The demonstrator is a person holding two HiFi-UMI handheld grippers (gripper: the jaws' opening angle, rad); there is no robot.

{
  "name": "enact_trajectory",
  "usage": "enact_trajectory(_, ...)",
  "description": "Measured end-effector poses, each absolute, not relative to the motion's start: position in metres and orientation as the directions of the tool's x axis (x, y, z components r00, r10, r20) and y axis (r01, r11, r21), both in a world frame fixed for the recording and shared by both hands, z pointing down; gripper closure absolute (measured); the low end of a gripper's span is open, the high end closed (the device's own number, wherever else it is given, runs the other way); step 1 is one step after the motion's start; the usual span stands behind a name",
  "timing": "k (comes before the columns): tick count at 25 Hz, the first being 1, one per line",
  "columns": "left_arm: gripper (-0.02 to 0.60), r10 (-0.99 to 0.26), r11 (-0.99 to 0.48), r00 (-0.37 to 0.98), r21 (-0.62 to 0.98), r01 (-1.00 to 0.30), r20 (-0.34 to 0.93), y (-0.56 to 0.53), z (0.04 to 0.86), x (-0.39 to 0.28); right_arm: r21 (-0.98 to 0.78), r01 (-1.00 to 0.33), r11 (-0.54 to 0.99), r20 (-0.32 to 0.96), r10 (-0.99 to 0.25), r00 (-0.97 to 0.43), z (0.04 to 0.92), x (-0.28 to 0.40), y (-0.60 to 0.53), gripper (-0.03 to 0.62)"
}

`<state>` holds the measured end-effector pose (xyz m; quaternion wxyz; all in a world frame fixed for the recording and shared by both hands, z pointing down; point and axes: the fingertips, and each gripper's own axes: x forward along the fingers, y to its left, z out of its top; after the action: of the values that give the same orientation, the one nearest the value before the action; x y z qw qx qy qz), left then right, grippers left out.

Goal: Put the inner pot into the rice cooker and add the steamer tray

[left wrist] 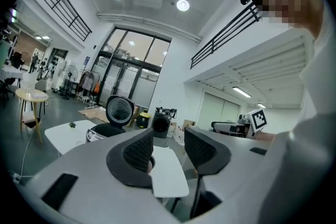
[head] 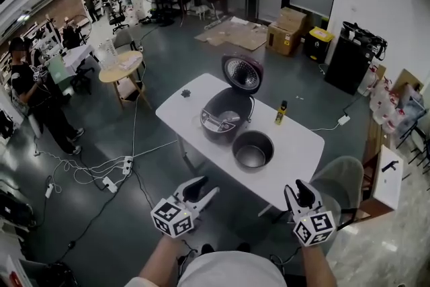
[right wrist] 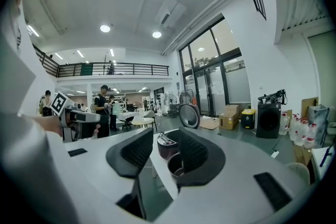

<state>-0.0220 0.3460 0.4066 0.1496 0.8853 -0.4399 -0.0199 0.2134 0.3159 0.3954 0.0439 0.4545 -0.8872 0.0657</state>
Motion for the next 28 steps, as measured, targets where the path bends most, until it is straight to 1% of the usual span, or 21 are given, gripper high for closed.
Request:
enact_trajectory(5,0.358,-0.783,-0.567,0.609,0.261,-0.781,0.123,0.341,0.414,-0.006,-0.077,-0.802,0.593,0.146,-0.789,-0.597,0.403,0.230,0.312,0.405)
enact_trajectory(19,0.354,-0.781,-0.554,0.601,0.257,-0.792,0.168,0.335,0.433,0.040,-0.093,-0.779,0.621,0.176,-0.759,-0.626,0.424,0.261,0.304,0.405)
enact_trajectory(24,0.355,-0.777,-0.554,0.602,0.255,-0.793,0.183,0.322,0.437,0.041,-0.109,-0.787,0.607,0.191,-0.764,-0.616,0.431,0.266,0.291,0.405)
enact_trajectory(28,0.354,-0.776,-0.553,0.603,0.260,-0.791,0.186,0.302,0.443,0.031,-0.111,-0.790,0.603,0.202,-0.765,-0.612,0.439,0.255,0.273,0.405)
